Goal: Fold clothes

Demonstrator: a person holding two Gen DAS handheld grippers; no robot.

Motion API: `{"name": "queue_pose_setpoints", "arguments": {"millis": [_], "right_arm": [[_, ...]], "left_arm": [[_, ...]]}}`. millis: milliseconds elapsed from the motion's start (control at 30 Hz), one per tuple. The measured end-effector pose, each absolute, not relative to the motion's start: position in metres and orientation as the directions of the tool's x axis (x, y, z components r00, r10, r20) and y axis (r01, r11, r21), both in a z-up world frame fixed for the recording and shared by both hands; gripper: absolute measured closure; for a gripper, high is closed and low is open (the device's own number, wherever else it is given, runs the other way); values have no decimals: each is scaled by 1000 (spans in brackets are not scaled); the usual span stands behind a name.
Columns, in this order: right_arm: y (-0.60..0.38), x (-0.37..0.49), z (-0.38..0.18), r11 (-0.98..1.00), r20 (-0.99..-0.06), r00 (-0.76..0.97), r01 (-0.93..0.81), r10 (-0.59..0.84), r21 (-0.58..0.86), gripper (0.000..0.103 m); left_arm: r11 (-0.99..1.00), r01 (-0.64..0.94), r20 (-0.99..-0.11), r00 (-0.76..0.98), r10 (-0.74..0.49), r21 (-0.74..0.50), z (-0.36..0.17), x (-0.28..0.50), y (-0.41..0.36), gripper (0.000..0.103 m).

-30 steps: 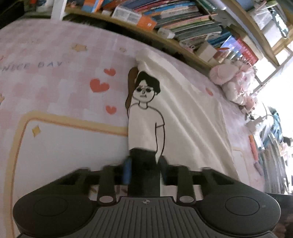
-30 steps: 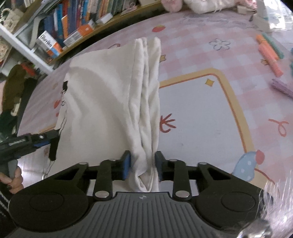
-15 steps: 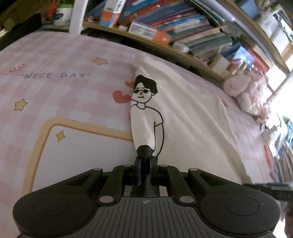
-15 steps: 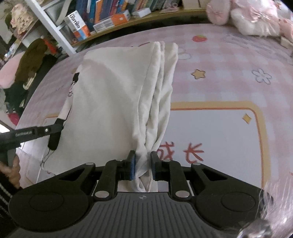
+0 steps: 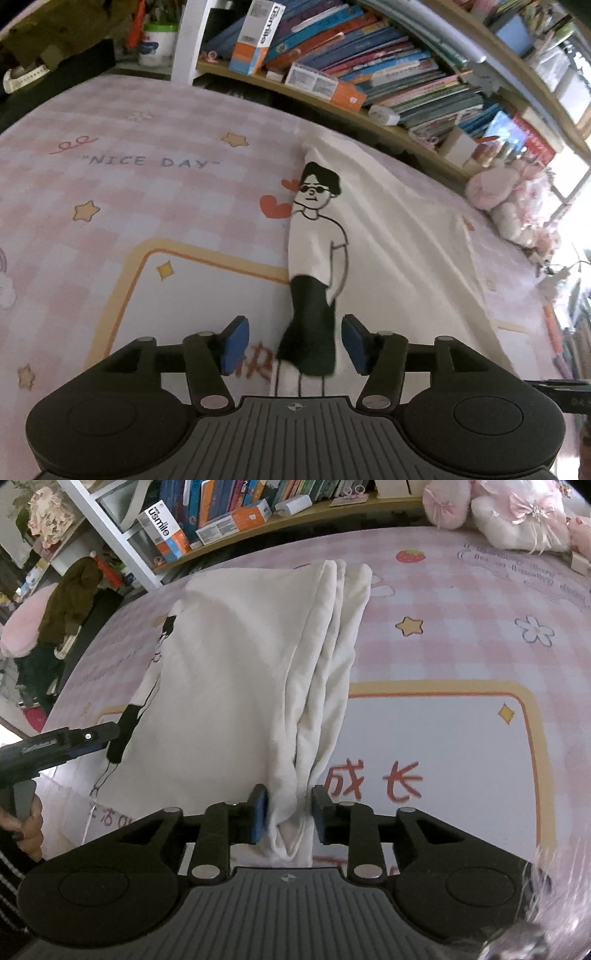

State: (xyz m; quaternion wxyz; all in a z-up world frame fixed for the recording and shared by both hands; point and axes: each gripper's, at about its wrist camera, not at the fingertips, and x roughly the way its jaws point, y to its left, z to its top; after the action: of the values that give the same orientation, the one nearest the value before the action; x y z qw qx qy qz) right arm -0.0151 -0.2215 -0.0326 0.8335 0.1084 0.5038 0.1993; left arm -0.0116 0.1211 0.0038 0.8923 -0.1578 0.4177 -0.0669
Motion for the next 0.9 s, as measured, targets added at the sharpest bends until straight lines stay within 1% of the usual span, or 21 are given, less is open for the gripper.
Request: {"name": "queue_pose_setpoints", "arguments": {"millis": [67, 167, 233, 333, 400, 433, 467, 533, 567, 633, 700, 767, 900], "right_arm": [[-225, -20, -32, 892, -797, 401, -218, 451, 395, 72], [-228, -24, -33, 885, -798, 384, -197, 465, 421, 72], [-228, -25, -33, 885, -801, 377, -185, 466, 428, 71], [-225, -26, -34, 890, -808, 373, -181, 456, 419, 71], [-224, -26, -35, 896, -812, 378, -175, 445, 409, 82], [-224, -26, -35, 897, -812, 382, -169, 442, 409, 83], [-225, -26, -36, 897, -810, 386, -161, 441, 411, 85], [-226, -28, -37, 898, -808, 393, -149, 439, 415, 86], [-227, -28, -37, 898, -807, 396, -148, 437, 414, 87], [-226, -28, -37, 901, -809, 400, -148, 432, 408, 87], [-225, -29, -37, 903, -810, 403, -145, 427, 404, 87], [-224, -30, -37, 905, -811, 405, -141, 423, 401, 87], [-223, -31, -37, 907, -812, 409, -131, 418, 401, 87]], "left_arm": [[942, 6, -729, 632, -263, -335, 3, -17, 122, 47], [949, -10, -748, 617, -243, -316, -1, -19, 121, 47], [948, -12, -748, 618, -244, -319, -2, -19, 120, 44], [947, -8, -745, 619, -248, -321, -3, -20, 118, 44], [945, -15, -745, 619, -248, -327, -3, -21, 118, 48], [941, -20, -747, 614, -254, -337, -3, -21, 118, 52], [934, -20, -749, 603, -274, -357, -2, -20, 118, 74], [933, -12, -747, 604, -280, -359, 2, -23, 116, 96], [939, 6, -737, 618, -275, -345, 7, -25, 113, 99], [951, 60, -710, 652, -266, -302, 17, -32, 106, 99], [957, 64, -725, 639, -256, -282, 13, -30, 107, 99], [957, 33, -757, 605, -247, -287, 2, -24, 113, 99], [953, 41, -754, 601, -264, -301, -3, -22, 118, 97]]}}
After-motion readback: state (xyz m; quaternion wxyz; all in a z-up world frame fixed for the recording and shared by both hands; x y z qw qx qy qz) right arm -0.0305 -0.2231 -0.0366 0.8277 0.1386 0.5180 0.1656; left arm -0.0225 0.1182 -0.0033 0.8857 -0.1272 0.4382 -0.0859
